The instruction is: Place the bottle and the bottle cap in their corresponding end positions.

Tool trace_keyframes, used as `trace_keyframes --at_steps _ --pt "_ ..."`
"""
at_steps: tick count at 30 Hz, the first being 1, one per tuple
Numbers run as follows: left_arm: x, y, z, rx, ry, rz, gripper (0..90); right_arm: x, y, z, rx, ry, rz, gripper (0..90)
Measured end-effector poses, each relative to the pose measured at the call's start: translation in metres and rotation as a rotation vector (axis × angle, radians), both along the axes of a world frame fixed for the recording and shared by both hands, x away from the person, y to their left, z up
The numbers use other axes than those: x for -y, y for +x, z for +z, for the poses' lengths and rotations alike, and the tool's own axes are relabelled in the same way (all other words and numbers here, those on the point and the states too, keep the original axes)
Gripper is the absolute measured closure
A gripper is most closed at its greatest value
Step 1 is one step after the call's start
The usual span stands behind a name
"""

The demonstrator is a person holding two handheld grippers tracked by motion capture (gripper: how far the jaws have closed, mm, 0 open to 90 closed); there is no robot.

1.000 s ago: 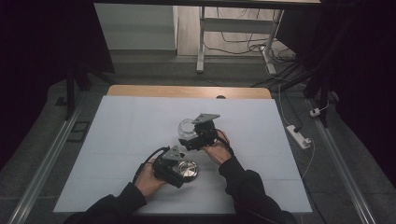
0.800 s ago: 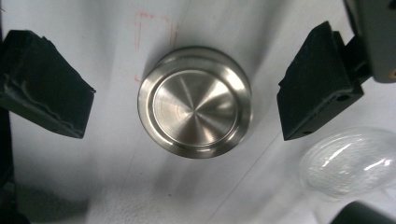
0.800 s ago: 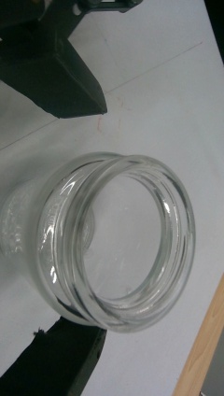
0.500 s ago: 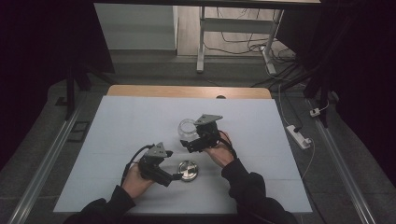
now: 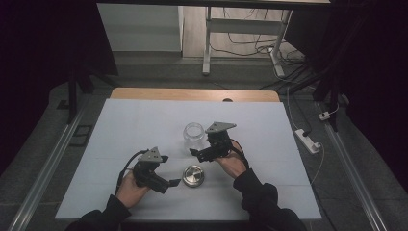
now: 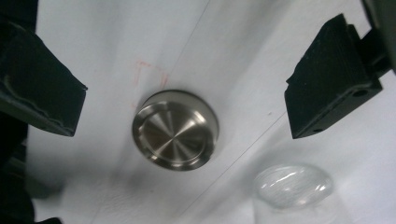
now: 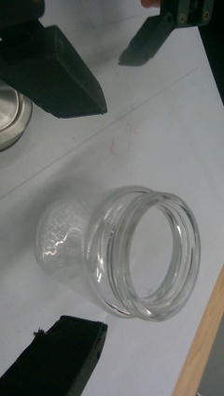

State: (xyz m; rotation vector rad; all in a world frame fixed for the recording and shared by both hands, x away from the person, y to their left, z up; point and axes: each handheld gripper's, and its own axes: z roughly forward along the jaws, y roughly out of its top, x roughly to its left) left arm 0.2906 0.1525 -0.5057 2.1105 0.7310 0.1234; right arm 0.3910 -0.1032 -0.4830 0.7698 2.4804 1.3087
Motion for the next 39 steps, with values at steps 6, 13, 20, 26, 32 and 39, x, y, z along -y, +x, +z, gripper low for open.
trace_keyframes --at_steps 6,13,20,26,32,39 --pt "-0.008 -0.004 0.000 -0.004 -0.016 0.009 0.0 0.002 -0.007 -0.003 -0.019 -0.002 0.011 0.0" --pt "-0.015 -0.010 0.004 0.008 -0.039 0.016 0.0 0.004 -0.019 0.001 -0.002 0.007 0.026 0.0" --pt "-0.027 -0.018 0.004 0.006 -0.054 0.043 0.0 0.012 -0.032 0.004 0.005 0.009 0.027 0.0" --pt "-0.038 -0.025 0.005 0.005 -0.057 0.060 0.0 0.021 -0.042 0.009 0.010 0.023 0.029 0.0" --pt "-0.049 -0.032 0.005 -0.002 -0.050 0.075 0.0 0.032 -0.050 0.010 0.008 0.019 0.023 0.0" --pt "-0.060 -0.039 0.005 -0.005 -0.048 0.100 0.0 0.051 -0.060 0.009 0.002 0.018 -0.005 0.0"
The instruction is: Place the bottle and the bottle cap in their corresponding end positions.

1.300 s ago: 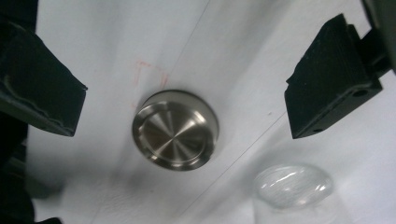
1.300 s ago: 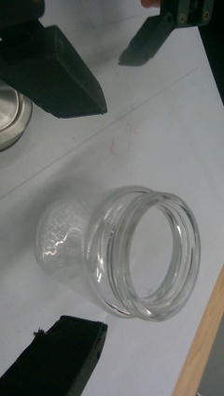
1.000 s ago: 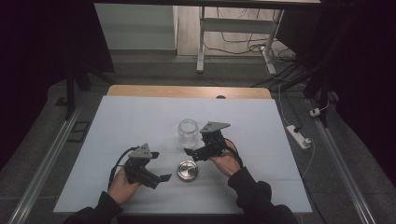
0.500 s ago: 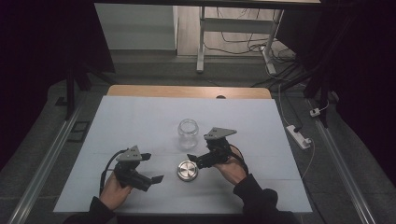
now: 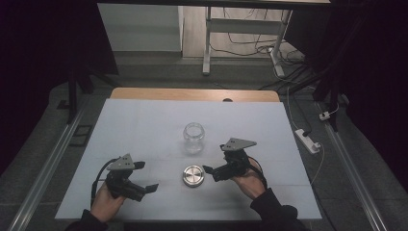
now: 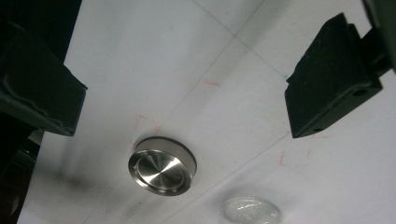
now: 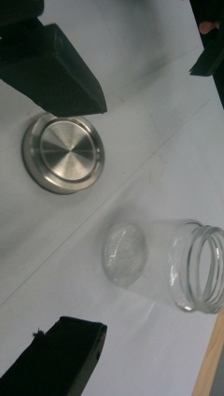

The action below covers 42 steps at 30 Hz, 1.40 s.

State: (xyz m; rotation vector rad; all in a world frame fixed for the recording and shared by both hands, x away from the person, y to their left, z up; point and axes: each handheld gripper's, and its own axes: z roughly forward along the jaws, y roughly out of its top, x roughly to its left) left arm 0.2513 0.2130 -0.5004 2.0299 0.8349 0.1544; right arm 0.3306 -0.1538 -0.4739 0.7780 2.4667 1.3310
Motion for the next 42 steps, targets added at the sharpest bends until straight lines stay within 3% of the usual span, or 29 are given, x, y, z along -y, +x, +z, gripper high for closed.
trace_keyframes --at_steps 17,35,42 --pt "-0.044 -0.028 -0.003 -0.016 -0.014 0.121 0.0 0.057 -0.032 -0.002 -0.001 -0.024 -0.106 0.0" --pt "-0.078 -0.053 -0.014 -0.043 -0.025 0.240 0.0 0.119 -0.065 -0.011 0.000 -0.053 -0.280 0.0" --pt "-0.083 -0.060 -0.020 -0.051 0.018 0.278 0.0 0.134 -0.075 -0.016 -0.021 -0.068 -0.331 0.0"
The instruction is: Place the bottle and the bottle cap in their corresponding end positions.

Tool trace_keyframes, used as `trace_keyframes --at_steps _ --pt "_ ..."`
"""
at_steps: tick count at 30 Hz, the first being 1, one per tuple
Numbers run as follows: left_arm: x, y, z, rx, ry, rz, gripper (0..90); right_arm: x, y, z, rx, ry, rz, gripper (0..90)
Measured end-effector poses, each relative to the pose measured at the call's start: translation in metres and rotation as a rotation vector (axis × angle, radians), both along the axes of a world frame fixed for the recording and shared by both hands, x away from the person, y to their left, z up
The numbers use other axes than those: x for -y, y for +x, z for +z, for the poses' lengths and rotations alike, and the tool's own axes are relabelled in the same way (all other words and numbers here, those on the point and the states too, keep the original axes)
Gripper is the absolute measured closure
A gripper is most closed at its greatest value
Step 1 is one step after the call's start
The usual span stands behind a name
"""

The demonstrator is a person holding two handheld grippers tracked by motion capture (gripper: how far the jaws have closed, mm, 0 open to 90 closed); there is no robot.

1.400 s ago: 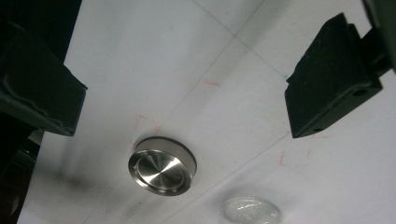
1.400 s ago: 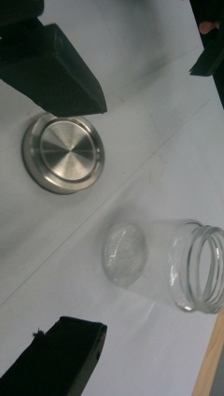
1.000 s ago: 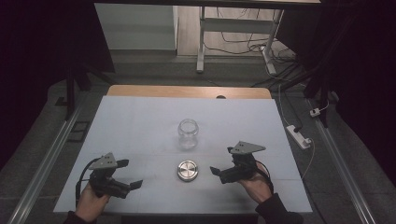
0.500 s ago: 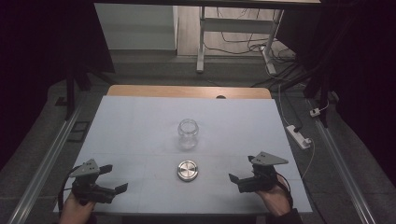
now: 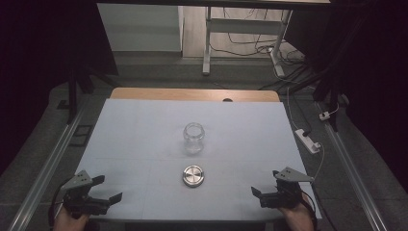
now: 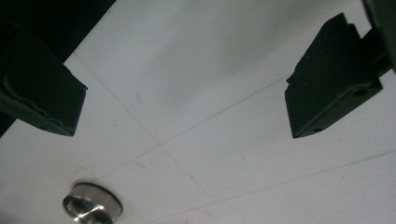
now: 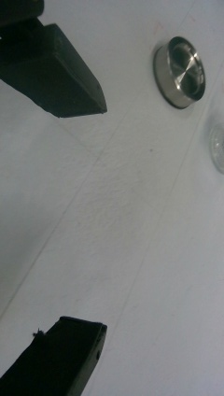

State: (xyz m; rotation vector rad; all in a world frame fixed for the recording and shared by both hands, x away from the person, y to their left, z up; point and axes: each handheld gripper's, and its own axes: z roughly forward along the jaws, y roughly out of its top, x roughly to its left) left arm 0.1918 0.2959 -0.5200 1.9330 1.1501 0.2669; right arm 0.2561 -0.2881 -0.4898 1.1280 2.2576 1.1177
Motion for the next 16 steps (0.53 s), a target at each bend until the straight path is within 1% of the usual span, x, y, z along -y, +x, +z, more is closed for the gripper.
trace_keyframes --at_steps 7,12,13,16 --pt "-0.0036 -0.0053 -0.0039 -0.017 0.034 0.023 0.0 0.0087 -0.0080 -0.0053 -0.044 -0.013 -0.028 0.0" --pt "-0.0053 -0.0065 -0.0043 -0.025 0.034 0.031 0.0 0.0106 -0.0102 -0.0055 -0.052 -0.019 -0.036 0.0" --pt "-0.0046 -0.0056 -0.0047 -0.035 0.037 0.033 0.0 0.0104 -0.0099 -0.0056 -0.055 -0.020 -0.036 0.0" --pt "-0.0040 -0.0046 -0.0047 -0.042 0.038 0.029 0.0 0.0088 -0.0094 -0.0063 -0.062 -0.039 -0.037 0.0"
